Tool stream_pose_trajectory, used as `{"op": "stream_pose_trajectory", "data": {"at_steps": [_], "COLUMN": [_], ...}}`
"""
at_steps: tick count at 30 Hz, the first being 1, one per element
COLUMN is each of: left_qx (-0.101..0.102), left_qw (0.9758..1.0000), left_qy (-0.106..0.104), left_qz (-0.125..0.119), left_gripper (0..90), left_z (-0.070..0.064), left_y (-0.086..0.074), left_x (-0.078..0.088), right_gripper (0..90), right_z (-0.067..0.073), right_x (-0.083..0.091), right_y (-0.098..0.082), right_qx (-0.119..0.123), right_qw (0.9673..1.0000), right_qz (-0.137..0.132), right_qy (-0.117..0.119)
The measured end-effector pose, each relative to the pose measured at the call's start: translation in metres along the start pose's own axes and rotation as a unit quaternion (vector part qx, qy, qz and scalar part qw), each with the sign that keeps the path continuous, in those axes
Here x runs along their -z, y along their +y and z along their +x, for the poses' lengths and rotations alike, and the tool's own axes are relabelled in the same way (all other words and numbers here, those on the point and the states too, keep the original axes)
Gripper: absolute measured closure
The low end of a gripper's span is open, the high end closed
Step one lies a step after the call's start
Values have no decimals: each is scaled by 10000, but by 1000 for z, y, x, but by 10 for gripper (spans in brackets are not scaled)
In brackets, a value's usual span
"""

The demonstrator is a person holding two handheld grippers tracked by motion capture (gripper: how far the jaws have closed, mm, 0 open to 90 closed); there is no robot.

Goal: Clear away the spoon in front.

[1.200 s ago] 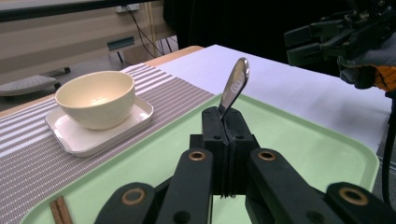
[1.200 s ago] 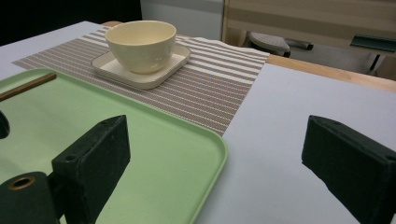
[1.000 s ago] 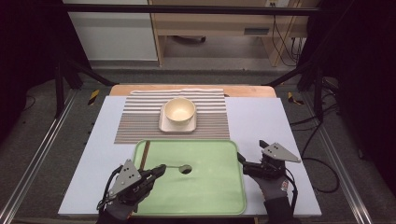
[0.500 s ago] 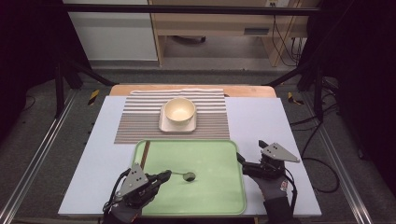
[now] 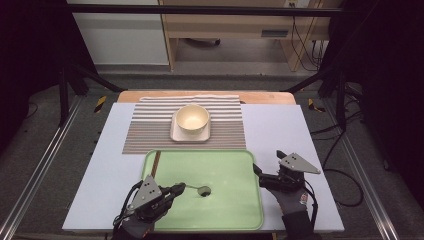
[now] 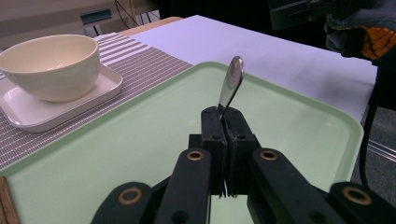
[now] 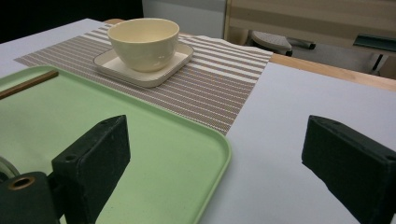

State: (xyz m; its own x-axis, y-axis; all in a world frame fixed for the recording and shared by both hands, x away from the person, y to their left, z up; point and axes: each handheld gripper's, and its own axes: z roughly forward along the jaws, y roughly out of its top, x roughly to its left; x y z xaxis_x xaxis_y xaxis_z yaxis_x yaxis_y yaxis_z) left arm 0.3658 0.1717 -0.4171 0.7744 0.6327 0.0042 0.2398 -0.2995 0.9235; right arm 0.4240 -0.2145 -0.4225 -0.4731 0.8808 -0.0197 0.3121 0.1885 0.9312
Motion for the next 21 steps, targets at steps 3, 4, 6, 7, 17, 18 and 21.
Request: {"op": "stream_pose_trajectory", "data": {"at_steps": [3,4,6,7,17,18,21], "left_qx": [28,33,44,38,134,153,201], "left_qw": [10000,10000,10000,9999,9994,9992,9987], "left_qy": [40,60,86,115,300,319,386], "left_qz": [-12,-26,-20,2,146,163,253], "left_gripper": [868,861,854,852,792,788,752], "left_z": [1,2,4,4,14,15,18], "left_y": [-1,-2,-3,-3,-12,-12,-15], "left_x": [-1,-2,-3,-3,-10,-11,-13], "right_gripper": [81,81,81,80,81,81,81], "right_z": [0,0,0,0,0,0,0], "right_x": [0,0,0,0,-1,-1,-1], "right_y": [0,0,0,0,0,0,0], "right_qx": [-5,-2,-5,-4,-7,2,-1], "right_qw": [10000,10000,10000,10000,10000,10000,10000], "right_qz": [2,1,0,1,12,18,17], "right_qy": [0,-1,0,-2,9,5,6]}}
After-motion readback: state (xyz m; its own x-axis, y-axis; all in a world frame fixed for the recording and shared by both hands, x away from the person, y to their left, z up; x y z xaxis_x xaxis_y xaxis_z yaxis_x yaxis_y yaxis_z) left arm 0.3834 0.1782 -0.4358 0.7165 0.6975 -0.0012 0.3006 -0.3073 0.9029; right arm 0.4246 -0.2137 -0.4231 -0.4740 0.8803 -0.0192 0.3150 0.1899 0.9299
